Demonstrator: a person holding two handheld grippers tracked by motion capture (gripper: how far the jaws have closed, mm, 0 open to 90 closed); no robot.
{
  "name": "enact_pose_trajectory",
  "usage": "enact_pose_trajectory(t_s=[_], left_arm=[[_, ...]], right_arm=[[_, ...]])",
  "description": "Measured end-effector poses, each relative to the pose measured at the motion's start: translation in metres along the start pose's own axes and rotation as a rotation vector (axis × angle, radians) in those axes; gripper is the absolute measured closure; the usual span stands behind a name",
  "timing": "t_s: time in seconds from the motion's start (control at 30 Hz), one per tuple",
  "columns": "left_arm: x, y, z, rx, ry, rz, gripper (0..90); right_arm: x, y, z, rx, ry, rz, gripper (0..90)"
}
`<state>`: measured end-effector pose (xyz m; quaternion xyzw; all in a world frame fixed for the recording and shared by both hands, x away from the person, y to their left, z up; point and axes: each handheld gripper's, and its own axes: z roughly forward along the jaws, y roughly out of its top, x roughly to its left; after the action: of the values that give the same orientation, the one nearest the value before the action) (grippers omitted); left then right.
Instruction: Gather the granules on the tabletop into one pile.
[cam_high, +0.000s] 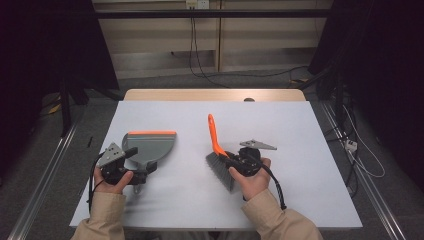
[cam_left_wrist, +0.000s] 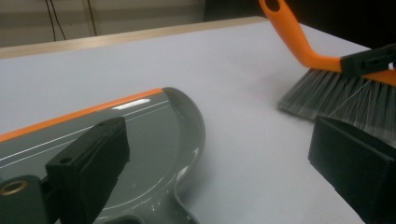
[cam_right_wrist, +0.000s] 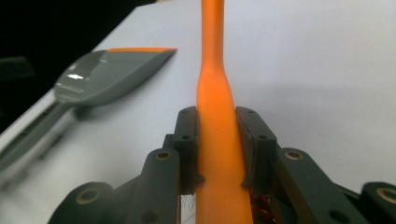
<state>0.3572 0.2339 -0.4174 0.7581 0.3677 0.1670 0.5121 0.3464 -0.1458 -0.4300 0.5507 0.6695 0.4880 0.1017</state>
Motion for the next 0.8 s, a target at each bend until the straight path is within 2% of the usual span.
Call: enact_pose_trajectory(t_s=[0.1, 0.2, 0.3, 0.37, 0.43, 0.53, 0.67, 0.8], left_arm=[[-0.001, 0.001, 0.000, 0.006, 0.009, -0.006, 5.1], [-0.002, 0.001, -0.001, 0.023, 0.022, -0.022, 5.1], [-0.001, -0.001, -0.002, 0.044, 0.041, -0.033, 5.1], [-0.001, -0.002, -0.003, 0.058, 0.053, -0.042, 5.1], [0.001, -0.003, -0.004, 0.075, 0.066, -0.054, 5.1], [0.001, -0.007, -0.006, 0.099, 0.087, -0.075, 5.3], [0.001, -0.011, -0.007, 0.131, 0.110, -0.089, 5.8], [0.002, -0.014, -0.006, 0.162, 0.132, -0.096, 6.7]], right_arm=[[-0.003, 0.007, -0.005, -0.036, 0.027, 0.000, 71.6], [-0.006, 0.018, -0.009, -0.061, 0.043, -0.021, 71.6], [-0.011, 0.028, -0.011, -0.080, 0.046, -0.068, 71.6], [-0.016, 0.033, -0.011, -0.092, 0.050, -0.082, 71.6], [-0.021, 0.037, -0.011, -0.092, 0.027, -0.121, 71.6], [-0.029, 0.039, -0.012, -0.085, 0.008, -0.145, 71.6], [-0.038, 0.038, -0.014, -0.097, 0.003, -0.145, 71.6], [-0.042, 0.036, -0.014, -0.087, -0.008, -0.151, 71.6]])
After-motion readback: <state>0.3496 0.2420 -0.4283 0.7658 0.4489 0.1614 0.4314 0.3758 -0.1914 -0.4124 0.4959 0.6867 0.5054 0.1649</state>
